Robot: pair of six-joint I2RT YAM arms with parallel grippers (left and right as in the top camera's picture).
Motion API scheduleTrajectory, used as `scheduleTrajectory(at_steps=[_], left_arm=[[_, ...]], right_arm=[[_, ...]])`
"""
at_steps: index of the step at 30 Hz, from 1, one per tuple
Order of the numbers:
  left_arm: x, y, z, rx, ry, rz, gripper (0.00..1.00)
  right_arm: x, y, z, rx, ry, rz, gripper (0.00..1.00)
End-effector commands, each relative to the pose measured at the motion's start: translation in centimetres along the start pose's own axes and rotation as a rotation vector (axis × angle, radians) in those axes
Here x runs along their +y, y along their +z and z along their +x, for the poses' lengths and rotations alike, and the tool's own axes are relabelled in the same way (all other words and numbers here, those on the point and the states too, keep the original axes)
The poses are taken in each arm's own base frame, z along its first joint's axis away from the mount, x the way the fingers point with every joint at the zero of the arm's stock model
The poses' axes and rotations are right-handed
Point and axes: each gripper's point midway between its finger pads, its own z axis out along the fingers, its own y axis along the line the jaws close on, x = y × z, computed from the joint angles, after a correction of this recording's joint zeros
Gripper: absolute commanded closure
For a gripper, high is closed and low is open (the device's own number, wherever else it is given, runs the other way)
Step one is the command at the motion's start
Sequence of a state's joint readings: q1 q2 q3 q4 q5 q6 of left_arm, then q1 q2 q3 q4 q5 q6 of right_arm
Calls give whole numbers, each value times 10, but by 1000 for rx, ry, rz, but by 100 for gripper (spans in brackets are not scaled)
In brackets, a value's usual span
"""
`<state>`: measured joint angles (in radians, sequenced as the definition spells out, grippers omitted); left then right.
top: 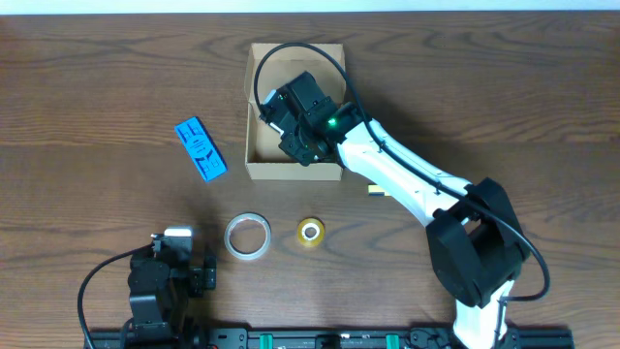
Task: Pack container
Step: 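Carry the black marker into the box and release it, then move the right gripper to the yellow highlighter and grasp it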
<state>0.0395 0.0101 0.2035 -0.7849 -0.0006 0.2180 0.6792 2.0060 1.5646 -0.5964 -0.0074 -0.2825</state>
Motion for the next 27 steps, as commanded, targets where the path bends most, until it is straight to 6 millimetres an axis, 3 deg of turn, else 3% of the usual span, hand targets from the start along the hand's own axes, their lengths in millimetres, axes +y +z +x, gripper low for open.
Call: scheduleTrajectory(at_steps=[1,4,8,12,14,17,22,27], left_arm=[[0,1,15,57,13,-6,5],[0,1,15,57,13,-6,5],[0,1,15,57,13,-6,4],[0,1,15,57,13,-6,5],[0,1,15,57,13,-6,5],[0,1,15,57,13,-6,5],[0,1,15,57,13,-6,5],[0,1,15,57,13,-6,5]], right_arm=[[-3,0,-10,-22,-12,15,71],[-4,-1,-12,-31,-12,20,66],[-9,-15,-26,-76,-3,37,46],[-43,-56,-38,-108,75,215,16],[-46,-79,-32,-97,100,233,15],[-40,-104,-11,-43,87,160,13],[-48,-137,49,88,141,50,17],[-50,-162,100,100,130,-45,18]])
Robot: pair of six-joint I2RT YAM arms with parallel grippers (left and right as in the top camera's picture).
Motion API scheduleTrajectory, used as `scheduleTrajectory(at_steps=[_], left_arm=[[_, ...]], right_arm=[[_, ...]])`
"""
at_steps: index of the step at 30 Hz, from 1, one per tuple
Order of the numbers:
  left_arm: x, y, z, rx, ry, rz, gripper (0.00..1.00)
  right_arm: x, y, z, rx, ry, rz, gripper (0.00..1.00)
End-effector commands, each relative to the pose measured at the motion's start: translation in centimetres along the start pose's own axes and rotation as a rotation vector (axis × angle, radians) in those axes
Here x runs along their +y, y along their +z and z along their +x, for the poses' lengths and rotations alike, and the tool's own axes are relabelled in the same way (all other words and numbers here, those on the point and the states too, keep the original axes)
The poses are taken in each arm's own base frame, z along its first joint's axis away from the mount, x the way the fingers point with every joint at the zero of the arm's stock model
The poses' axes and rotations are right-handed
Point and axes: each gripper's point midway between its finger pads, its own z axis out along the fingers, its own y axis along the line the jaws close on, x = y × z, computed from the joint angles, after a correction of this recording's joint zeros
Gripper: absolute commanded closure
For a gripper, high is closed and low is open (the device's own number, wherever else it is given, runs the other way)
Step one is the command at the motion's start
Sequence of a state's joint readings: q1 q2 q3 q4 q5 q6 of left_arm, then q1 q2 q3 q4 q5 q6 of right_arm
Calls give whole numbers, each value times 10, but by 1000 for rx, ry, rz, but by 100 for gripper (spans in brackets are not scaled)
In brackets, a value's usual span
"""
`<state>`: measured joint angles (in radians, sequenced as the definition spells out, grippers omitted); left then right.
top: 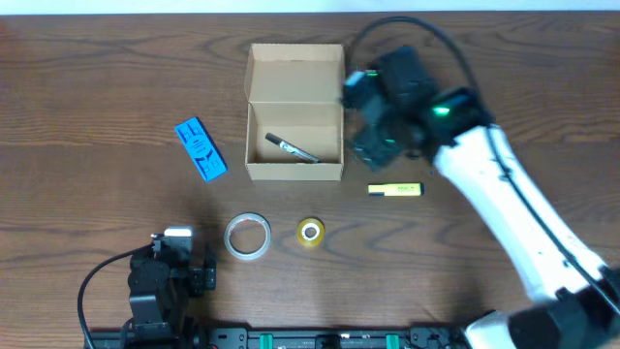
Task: Pack container
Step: 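Move the right gripper to the yellow highlighter and grasp it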
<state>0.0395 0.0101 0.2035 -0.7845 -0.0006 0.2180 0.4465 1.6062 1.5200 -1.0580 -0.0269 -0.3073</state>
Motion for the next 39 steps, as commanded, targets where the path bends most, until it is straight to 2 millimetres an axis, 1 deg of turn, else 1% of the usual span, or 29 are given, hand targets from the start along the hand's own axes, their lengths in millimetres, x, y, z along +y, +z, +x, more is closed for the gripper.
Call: scheduleTrajectory(at_steps=[1,3,5,7,10,13,18,23,27,31,35,39], left_arm=[[0,1,15,57,13,-6,5],[0,1,15,57,13,-6,5],[0,1,15,57,13,-6,5],[0,1,15,57,13,-6,5],[0,1,15,57,13,-6,5],[0,1,15,57,13,-6,5],[0,1,15,57,13,-6,5],[0,1,15,57,13,-6,5],[0,1,15,57,14,-6,5],[0,1,15,57,13,-6,5],[0,1,15,57,13,-6,5],[0,1,15,57,13,-6,5]], right_arm=[[9,-6,28,-19,-73,-114,18],[9,-4,50,4,-98,-131,17],[10,3,71,47,-85,-144,14],[12,14,86,76,-69,-159,10],[17,34,101,110,-63,-174,4],[15,51,111,133,-66,-155,2],[8,72,125,175,-69,-111,1],[4,85,124,180,-69,-104,1],[5,101,128,208,-67,-119,1],[7,120,137,254,-73,-144,1],[9,137,148,303,-83,-166,3],[11,147,156,342,-82,-177,4]])
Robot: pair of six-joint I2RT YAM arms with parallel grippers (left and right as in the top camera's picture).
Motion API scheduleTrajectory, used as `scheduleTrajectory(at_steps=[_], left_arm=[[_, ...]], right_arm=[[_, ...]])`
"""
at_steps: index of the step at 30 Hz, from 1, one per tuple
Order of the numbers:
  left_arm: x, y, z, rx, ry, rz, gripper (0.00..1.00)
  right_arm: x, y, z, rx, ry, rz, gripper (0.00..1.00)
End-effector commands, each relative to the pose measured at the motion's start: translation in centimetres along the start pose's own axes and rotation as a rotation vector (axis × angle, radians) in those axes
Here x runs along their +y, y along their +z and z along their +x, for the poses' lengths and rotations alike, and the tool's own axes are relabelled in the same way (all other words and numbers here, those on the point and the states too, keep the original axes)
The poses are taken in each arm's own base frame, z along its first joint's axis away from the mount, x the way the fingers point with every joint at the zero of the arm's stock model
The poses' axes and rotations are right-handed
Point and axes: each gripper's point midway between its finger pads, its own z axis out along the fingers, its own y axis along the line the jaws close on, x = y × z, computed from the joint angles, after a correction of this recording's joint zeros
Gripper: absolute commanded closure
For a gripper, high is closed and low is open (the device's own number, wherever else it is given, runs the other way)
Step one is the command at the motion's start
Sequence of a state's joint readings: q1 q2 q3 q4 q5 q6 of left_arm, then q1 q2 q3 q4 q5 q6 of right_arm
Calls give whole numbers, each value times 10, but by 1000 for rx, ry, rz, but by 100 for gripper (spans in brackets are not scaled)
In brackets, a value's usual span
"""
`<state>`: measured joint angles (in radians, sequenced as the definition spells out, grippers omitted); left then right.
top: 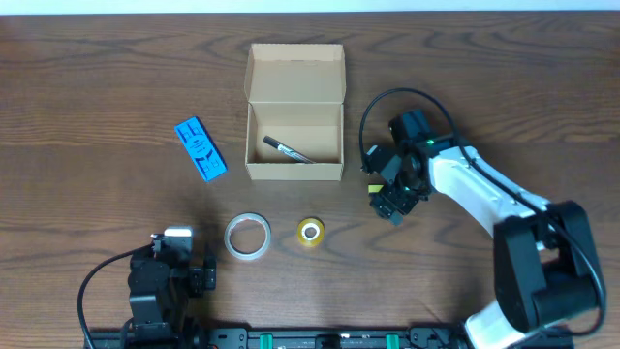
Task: Pack container
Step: 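Move the right gripper to the yellow highlighter and grasp it, then lower the yellow highlighter into the box and open the right gripper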
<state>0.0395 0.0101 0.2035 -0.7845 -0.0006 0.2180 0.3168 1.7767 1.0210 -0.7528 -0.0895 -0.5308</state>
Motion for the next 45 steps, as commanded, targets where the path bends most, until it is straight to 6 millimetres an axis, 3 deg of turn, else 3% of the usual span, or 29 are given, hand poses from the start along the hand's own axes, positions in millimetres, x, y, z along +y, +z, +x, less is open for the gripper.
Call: scheduleTrajectory(at_steps=[1,9,15,18,30,34,37,41,45], left_arm=[[0,1,15,57,13,-6,5],[0,1,15,57,13,-6,5],[0,1,15,57,13,-6,5],[0,1,15,57,14,-6,5],[0,1,15,57,14,-6,5],[0,1,15,57,13,-6,5],[0,1,15,57,13,-6,5],[0,1,15,57,14,-6,5],[0,1,15,57,13,-6,5]], right_arm=[[-2,10,8,36,-5,-8,5],[0,13,10,49,-3,-16,19],[-1,13,18,82,46,-8,38],[-2,13,18,82,69,-4,57],[-6,6,11,45,210,24,88],[-8,-12,4,-11,244,50,90],[-9,-38,-3,-84,254,81,90],[-5,-82,-12,-189,235,119,89],[-1,-130,-31,-297,200,159,94]])
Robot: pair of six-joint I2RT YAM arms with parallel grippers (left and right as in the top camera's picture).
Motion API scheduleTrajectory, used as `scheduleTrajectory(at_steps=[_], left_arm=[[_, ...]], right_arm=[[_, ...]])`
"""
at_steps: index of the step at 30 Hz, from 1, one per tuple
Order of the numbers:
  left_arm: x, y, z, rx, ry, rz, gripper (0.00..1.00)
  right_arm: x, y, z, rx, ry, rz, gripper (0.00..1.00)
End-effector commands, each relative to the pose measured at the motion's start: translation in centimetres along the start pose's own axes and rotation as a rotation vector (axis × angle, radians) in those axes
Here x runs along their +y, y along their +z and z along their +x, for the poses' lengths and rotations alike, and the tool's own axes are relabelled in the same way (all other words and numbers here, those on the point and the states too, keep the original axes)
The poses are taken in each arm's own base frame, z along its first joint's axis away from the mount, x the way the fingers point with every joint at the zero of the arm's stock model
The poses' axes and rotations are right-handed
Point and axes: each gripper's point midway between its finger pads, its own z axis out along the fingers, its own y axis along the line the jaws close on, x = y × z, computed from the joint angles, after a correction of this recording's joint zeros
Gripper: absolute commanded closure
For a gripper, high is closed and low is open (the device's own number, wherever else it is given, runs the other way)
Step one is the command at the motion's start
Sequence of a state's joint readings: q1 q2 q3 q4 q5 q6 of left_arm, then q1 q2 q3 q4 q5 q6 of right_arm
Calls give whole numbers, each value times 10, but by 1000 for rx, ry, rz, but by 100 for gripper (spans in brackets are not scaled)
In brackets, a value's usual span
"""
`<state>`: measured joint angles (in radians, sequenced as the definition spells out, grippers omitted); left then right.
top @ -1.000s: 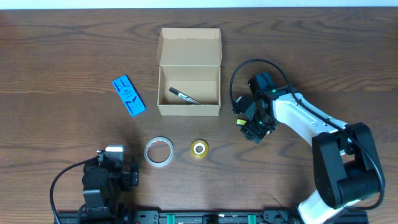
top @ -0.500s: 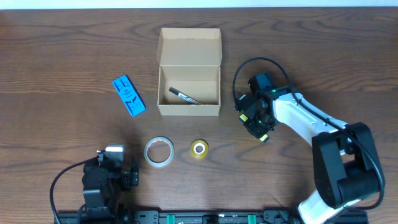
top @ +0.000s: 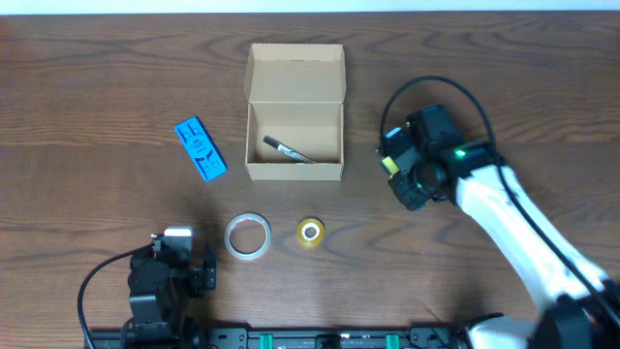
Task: Pack container
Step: 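Lower the yellow highlighter into the box and open the right gripper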
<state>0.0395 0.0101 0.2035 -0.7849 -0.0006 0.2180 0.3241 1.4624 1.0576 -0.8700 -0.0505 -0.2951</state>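
Observation:
An open cardboard box (top: 254, 145) stands at the table's middle back with a black pen (top: 291, 149) lying inside. My right gripper (top: 395, 167) hovers to the right of the box, shut on a yellow highlighter (top: 389, 163), of which only a small end shows. A blue packet (top: 201, 148) lies left of the box. A clear tape roll (top: 247, 237) and a small yellow tape roll (top: 310, 232) lie in front of it. My left gripper (top: 201, 275) is parked at the front left edge; its jaws are too dark to read.
The box's lid flap (top: 295, 72) is folded back toward the far edge. The right arm's black cable (top: 426, 85) loops above the wrist. A rail (top: 320, 339) runs along the front edge.
The right gripper was down on the yellow highlighter lying right of the box front. Now it is higher and slightly further back, with the highlighter in it and gone from the table.
The right gripper was first inside the box. Then it was out to the right, the black pen left in the box and the highlighter lying on the table. It then sat over the highlighter, and now it holds it beside the box. The left arm stayed parked.

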Motion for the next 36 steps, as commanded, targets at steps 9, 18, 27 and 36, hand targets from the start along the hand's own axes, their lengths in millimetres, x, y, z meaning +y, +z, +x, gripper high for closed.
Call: scheduleTrajectory(at_steps=[9,18,27,36], left_arm=[[0,1,15,57,13,-6,5],[0,1,15,57,13,-6,5],[0,1,15,57,13,-6,5],[0,1,15,57,14,-6,5]], right_arm=[[4,-77,-131,-284,-96,31,87],[60,-24,-201,-263,-365,-59,89],[99,45,-193,-141,-527,-116,90],[100,73,-183,-81,-540,-132,77]])
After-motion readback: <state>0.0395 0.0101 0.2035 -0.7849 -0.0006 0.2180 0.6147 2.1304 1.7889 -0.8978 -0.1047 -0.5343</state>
